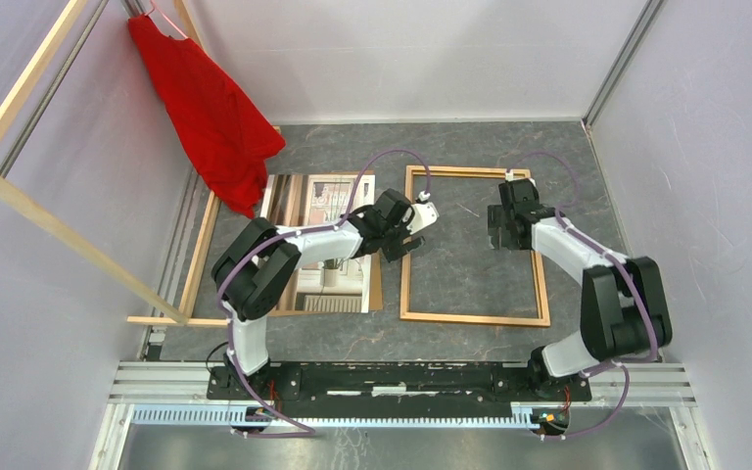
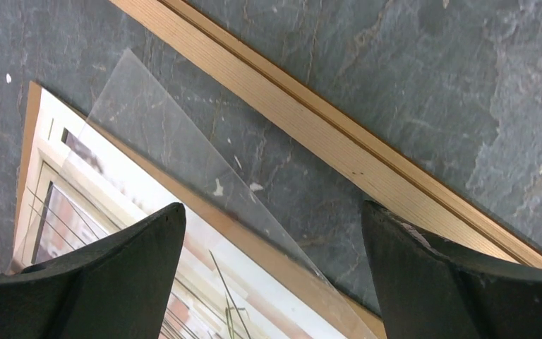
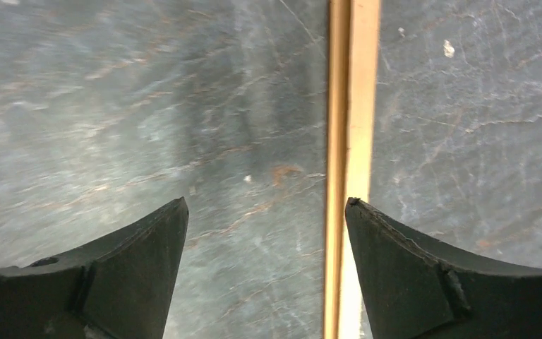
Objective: Put the photo into the frame
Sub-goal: Pick up the photo frame item at the center of the board.
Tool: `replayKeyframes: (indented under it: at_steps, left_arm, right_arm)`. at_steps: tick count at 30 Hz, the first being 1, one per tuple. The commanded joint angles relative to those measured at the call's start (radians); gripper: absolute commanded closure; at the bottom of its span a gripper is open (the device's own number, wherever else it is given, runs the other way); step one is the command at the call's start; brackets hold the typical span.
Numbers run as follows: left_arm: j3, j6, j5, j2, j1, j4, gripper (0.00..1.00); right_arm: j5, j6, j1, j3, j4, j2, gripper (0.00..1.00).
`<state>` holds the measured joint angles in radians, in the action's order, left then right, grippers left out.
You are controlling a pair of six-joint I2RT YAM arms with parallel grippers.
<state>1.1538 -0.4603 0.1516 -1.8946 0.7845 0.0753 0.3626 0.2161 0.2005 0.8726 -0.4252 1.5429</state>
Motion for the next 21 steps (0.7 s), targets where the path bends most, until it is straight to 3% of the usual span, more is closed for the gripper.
replayKeyframes:
  at_steps: [1, 7, 11, 17, 21]
  left_arm:
    - [0.111, 0.051, -0.005, -0.032, -0.006, 0.058, 0.0]
    - [0.317, 0.105, -0.091, 0.032, -0.139, 0.301, 0.0]
    - [0.391, 0.089, -0.144, 0.097, -0.29, 0.453, 0.0]
    - [0.326, 0.001, -0.136, 0.162, -0.57, 0.527, 0.0]
    - [0.207, -0.066, -0.089, 0.198, -0.718, 0.475, 0.0]
  right_arm:
    - [-0.183, 0.043, -0.004, -0.048, 0.071, -0.148, 0.1]
    - [-0.485, 0.17, 0.04, -0.081, 0.234, -0.188, 0.09]
    - [-0.486, 0.254, 0.202, 0.032, 0.253, -0.111, 0.1]
    - [-0.505, 0.452, 0.385, 0.148, 0.4, 0.03, 0.15]
    - [-0.486, 0.489, 0.468, 0.279, 0.401, 0.18, 0.17]
